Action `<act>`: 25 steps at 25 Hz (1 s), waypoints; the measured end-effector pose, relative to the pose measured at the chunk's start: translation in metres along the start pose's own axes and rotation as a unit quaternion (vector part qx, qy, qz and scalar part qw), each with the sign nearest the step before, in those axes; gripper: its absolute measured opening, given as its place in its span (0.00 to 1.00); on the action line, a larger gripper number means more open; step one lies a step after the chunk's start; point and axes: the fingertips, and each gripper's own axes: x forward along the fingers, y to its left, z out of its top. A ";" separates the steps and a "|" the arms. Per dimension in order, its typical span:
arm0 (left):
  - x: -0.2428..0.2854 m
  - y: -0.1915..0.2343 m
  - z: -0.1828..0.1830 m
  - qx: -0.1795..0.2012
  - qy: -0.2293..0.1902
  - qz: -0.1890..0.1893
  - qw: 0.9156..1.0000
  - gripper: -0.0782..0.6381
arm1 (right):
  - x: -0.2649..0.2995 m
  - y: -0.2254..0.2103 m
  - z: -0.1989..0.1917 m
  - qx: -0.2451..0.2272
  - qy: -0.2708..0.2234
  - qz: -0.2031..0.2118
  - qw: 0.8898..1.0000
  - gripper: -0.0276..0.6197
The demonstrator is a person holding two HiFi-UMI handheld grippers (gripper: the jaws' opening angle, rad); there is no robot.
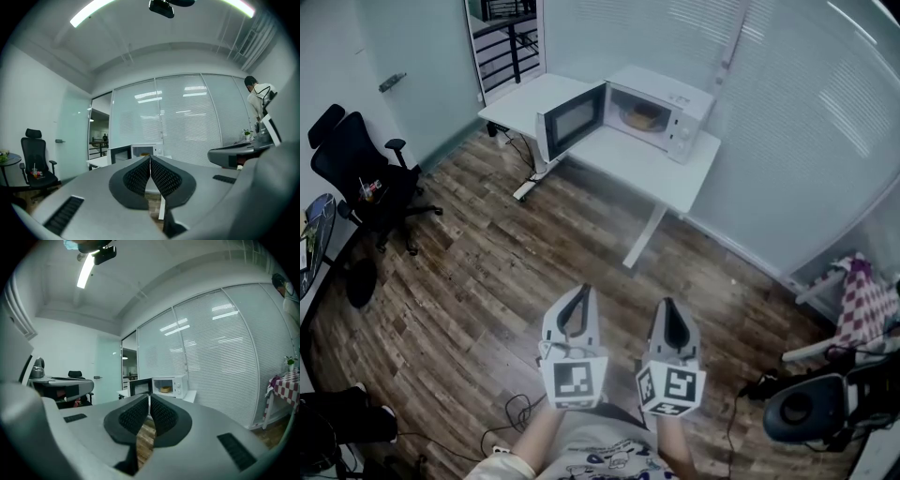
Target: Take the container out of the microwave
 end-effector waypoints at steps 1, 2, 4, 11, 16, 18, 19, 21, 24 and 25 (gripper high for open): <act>0.001 -0.001 -0.001 0.001 0.001 0.000 1.000 0.17 | 0.000 -0.001 -0.001 0.000 0.001 0.000 1.000 0.08; 0.002 -0.002 -0.002 0.002 0.002 0.000 1.000 0.17 | 0.001 -0.003 -0.002 0.001 0.002 0.000 1.000 0.08; 0.006 -0.004 -0.002 0.006 0.002 -0.002 1.000 0.17 | 0.005 -0.005 -0.002 0.001 0.002 0.000 1.000 0.08; 0.041 0.000 -0.007 0.007 0.002 -0.007 1.000 0.17 | 0.035 -0.012 -0.006 -0.003 0.007 -0.004 1.000 0.08; 0.084 0.007 -0.010 0.005 0.004 -0.017 1.000 0.17 | 0.075 -0.021 -0.006 -0.002 0.009 -0.014 1.000 0.08; 0.103 0.012 -0.009 0.002 0.003 -0.021 1.000 0.17 | 0.094 -0.023 -0.003 -0.002 0.007 -0.019 1.000 0.08; 0.113 0.016 -0.008 0.001 0.003 -0.023 1.000 0.17 | 0.104 -0.025 -0.002 -0.003 0.007 -0.021 1.000 0.08; 0.135 0.022 -0.006 0.001 0.002 -0.026 1.000 0.17 | 0.125 -0.027 0.002 -0.003 0.006 -0.026 1.000 0.08; 0.167 0.033 -0.002 0.002 -0.001 -0.034 0.999 0.17 | 0.158 -0.030 0.007 -0.001 0.005 -0.034 0.999 0.08; 0.178 0.037 -0.001 0.002 -0.001 -0.037 0.999 0.17 | 0.169 -0.030 0.009 -0.001 0.005 -0.037 0.999 0.08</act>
